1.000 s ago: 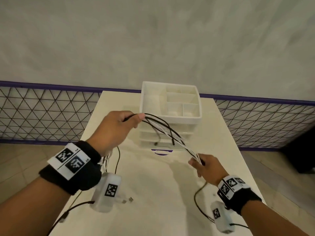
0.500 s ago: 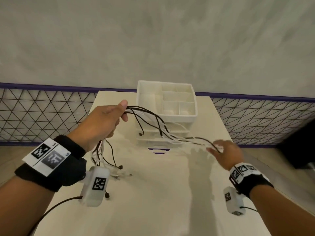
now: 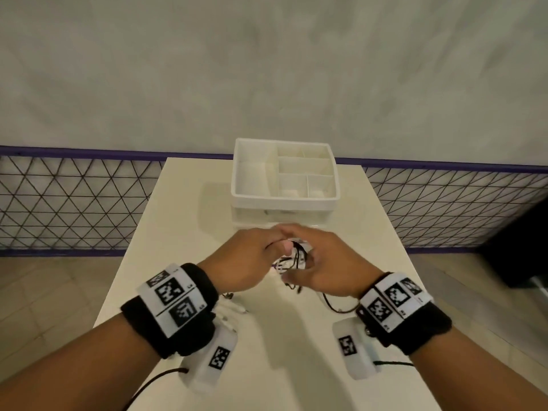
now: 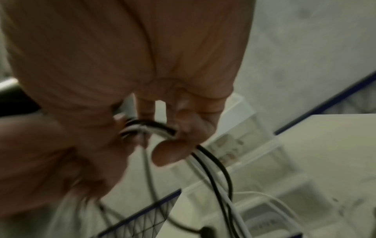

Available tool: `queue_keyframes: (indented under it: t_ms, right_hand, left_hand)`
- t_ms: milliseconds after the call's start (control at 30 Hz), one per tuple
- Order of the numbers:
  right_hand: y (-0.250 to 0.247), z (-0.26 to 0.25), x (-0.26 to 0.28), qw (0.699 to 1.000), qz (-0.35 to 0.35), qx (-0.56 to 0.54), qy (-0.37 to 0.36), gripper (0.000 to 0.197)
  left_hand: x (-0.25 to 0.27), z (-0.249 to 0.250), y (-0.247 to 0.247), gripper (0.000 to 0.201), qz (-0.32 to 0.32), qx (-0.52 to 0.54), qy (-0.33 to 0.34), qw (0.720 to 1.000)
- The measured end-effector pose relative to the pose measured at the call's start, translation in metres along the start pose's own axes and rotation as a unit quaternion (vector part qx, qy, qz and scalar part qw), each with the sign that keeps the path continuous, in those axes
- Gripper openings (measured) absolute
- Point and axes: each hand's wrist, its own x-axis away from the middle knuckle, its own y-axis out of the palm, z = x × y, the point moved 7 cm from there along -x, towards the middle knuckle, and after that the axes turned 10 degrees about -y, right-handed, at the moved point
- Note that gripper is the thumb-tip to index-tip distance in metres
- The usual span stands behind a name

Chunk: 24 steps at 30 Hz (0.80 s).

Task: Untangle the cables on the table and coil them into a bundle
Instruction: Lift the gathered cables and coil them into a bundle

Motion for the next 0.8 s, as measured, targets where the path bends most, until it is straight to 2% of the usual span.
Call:
queue_keyframes:
  t_ms: [67,100,167,267,400,467,567,633,700,733,767,800]
  right_hand:
    - [0.007,-0.009,-0.009,0.997,0.004,0.077,-0.011,0.012]
    - [0.004,-0.007,-0.011,0.996,0.012,0.09,0.002,0.004]
    - [-0.012,0.0,-0.013,0.994,0.033,0.097,0.038,0.016]
    - [-0.046,0.014,-0.005,0.991,0.081,0.079,0.076,0.014]
    - [-0.095,0.048,0.018,0.971,0.188,0.1,0.106,0.019]
    - [-0.11,0.061,0.028,0.956,0.239,0.144,0.097,0.024]
    - [-0.112,0.071,0.037,0.932,0.286,0.218,0.053,0.028]
    - [-0.098,0.083,0.038,0.941,0.246,0.227,0.06,0.028]
    - [-0.07,0.104,0.036,0.957,0.085,0.236,0.148,0.037]
    - [-0.057,0.11,0.039,0.944,-0.013,0.257,0.205,0.054]
    - [-0.049,0.109,0.042,0.928,-0.079,0.276,0.237,0.074]
    - [-0.045,0.101,0.039,0.925,-0.105,0.28,0.235,0.089]
  left_hand:
    - [-0.003,-0.001,0.001,0.021,0.001,-0.005,-0.003,1.0]
    - [-0.002,-0.004,-0.001,0.022,0.005,-0.019,-0.006,1.0]
    - [0.0,-0.021,-0.005,0.031,-0.003,-0.053,-0.026,0.998]
    - [0.008,-0.061,-0.011,0.032,0.003,-0.063,-0.073,0.995]
    - [0.018,-0.108,-0.025,0.033,0.038,0.019,-0.15,0.988]
    - [0.021,-0.11,-0.033,0.035,0.054,0.071,-0.169,0.982]
    - [0.02,-0.085,-0.046,0.035,0.089,0.031,-0.133,0.987]
    - [0.016,-0.068,-0.049,0.036,0.091,-0.002,-0.117,0.989]
    - [0.012,-0.056,-0.047,0.035,0.081,-0.055,-0.118,0.988]
    - [0.011,-0.053,-0.044,0.034,0.075,-0.085,-0.118,0.987]
    - [0.009,-0.05,-0.04,0.032,0.07,-0.11,-0.119,0.984]
    - [0.007,-0.047,-0.036,0.031,0.065,-0.128,-0.12,0.982]
